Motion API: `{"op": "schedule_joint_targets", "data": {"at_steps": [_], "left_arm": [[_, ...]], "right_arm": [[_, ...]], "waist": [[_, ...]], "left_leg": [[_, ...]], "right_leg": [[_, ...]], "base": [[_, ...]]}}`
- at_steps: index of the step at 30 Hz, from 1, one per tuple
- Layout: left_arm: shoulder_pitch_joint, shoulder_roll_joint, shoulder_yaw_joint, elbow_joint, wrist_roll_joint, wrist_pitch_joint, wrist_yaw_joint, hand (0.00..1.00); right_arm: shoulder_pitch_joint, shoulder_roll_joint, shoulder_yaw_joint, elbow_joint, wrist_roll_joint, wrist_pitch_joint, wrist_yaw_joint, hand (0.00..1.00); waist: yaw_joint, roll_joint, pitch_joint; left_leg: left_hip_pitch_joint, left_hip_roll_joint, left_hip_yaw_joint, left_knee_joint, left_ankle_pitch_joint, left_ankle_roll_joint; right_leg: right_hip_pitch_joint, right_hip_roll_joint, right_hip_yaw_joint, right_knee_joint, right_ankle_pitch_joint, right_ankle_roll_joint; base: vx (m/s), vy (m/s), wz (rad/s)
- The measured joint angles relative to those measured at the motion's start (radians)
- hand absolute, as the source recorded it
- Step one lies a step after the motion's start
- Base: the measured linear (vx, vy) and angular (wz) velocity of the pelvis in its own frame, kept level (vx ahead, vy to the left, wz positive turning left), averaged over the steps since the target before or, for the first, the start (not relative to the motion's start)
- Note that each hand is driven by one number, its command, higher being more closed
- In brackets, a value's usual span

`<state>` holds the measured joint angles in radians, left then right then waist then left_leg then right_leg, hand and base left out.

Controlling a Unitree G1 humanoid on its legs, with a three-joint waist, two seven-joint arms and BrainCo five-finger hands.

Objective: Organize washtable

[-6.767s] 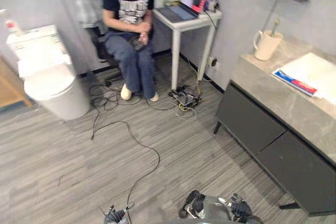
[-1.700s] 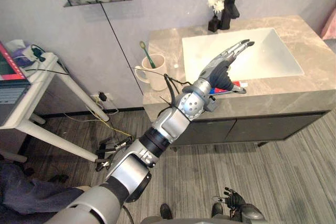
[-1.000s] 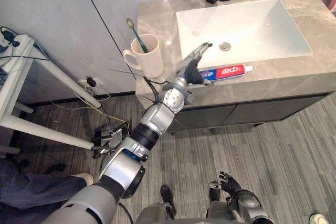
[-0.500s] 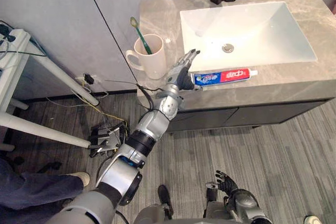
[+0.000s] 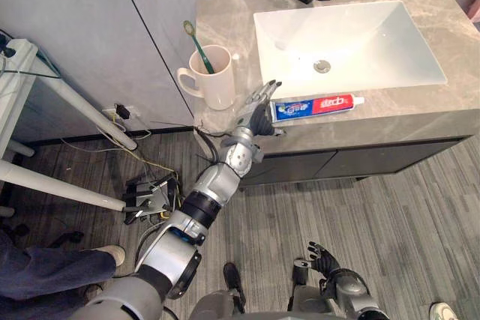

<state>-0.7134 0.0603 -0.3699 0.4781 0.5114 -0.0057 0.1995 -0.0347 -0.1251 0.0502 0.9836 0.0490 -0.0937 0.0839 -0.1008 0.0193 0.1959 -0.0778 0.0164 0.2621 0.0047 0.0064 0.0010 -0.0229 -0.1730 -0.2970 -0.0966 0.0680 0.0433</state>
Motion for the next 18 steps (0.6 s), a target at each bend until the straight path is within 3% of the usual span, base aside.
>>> {"op": "schedule_joint_targets", "data": {"at_steps": [9, 18], "left_arm": [[-0.002, -0.002, -0.022, -0.035, -0.038, 0.001, 0.010, 0.00], [-0.025, -0.058, -0.101, -0.138, -0.047, -0.006, -0.005, 0.00]], "right_arm": [[0.001, 0.000, -0.004, 0.006, 0.000, 0.000, -0.001, 0.00], [0.021, 0.009, -0.022, 0.020, 0.011, -0.001, 0.001, 0.00]], "waist": [[0.001, 0.003, 0.000], [0.001, 0.013, 0.001]], "left_leg": [[-0.019, 0.001, -0.009, 0.007, 0.001, 0.000], [-0.037, -0.002, -0.010, 0.022, 0.000, 0.001]], "right_leg": [[-0.010, -0.002, -0.002, 0.008, 0.004, 0.008], [-0.038, -0.019, 0.009, 0.045, -0.001, 0.031]], "base": [[-0.01, -0.004, 0.02], [-0.05, 0.007, 0.00]]}}
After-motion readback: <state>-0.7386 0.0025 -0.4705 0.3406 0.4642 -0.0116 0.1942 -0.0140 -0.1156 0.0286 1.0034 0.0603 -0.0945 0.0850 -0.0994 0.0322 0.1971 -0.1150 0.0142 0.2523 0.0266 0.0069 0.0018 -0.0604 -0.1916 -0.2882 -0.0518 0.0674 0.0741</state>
